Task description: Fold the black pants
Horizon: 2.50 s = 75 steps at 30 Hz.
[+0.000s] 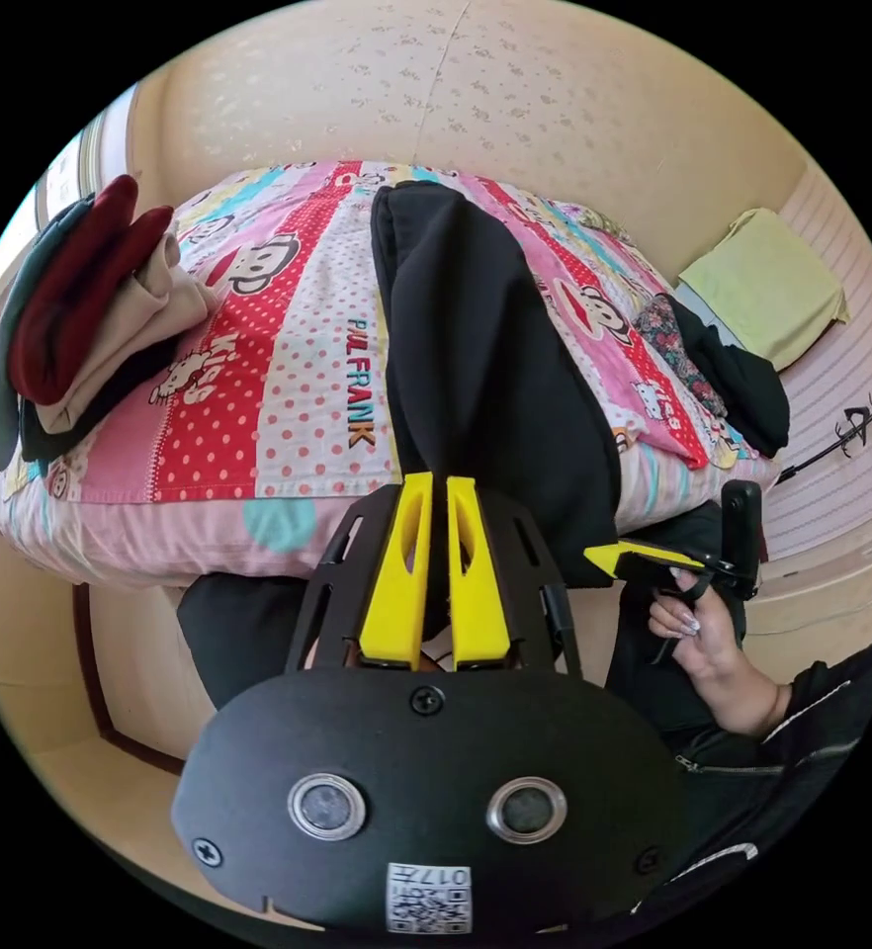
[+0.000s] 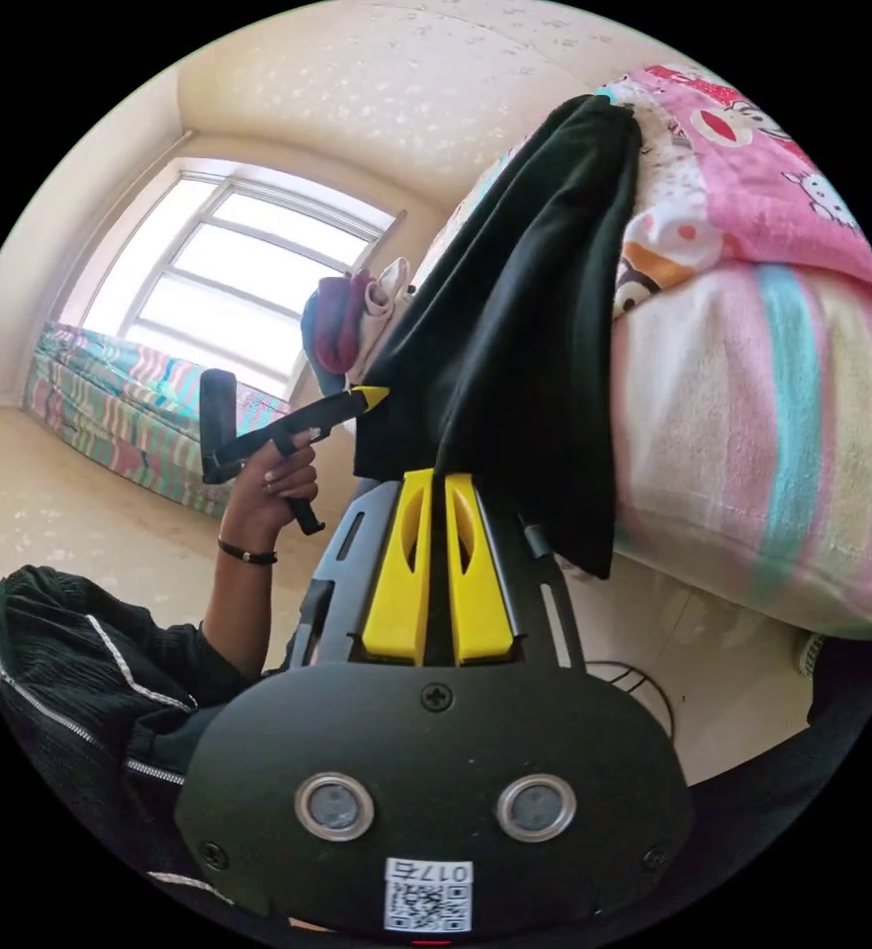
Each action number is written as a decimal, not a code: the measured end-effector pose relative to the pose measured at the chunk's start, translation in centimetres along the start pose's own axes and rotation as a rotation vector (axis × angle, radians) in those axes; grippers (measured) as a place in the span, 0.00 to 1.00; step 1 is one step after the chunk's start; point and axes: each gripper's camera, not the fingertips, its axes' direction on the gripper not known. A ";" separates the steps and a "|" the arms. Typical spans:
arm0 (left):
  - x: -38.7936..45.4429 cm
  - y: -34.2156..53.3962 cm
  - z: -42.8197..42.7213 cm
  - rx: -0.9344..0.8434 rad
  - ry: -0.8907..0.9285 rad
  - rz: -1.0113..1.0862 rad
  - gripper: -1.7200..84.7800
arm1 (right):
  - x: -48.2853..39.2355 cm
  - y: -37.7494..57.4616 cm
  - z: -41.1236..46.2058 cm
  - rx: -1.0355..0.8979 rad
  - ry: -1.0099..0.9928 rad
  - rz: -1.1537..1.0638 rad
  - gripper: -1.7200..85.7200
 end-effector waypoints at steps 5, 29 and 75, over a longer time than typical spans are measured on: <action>2.0 -0.1 -1.7 0.003 0.021 0.114 0.05 | -4.0 1.4 -3.7 0.051 0.234 -0.129 0.05; -6.1 -10.1 1.0 0.294 0.109 0.008 0.14 | 3.4 5.2 3.2 -0.105 0.232 -0.158 0.08; 5.9 -9.9 14.2 0.116 0.260 0.495 0.01 | 6.6 6.3 5.4 -0.058 0.228 -0.035 0.05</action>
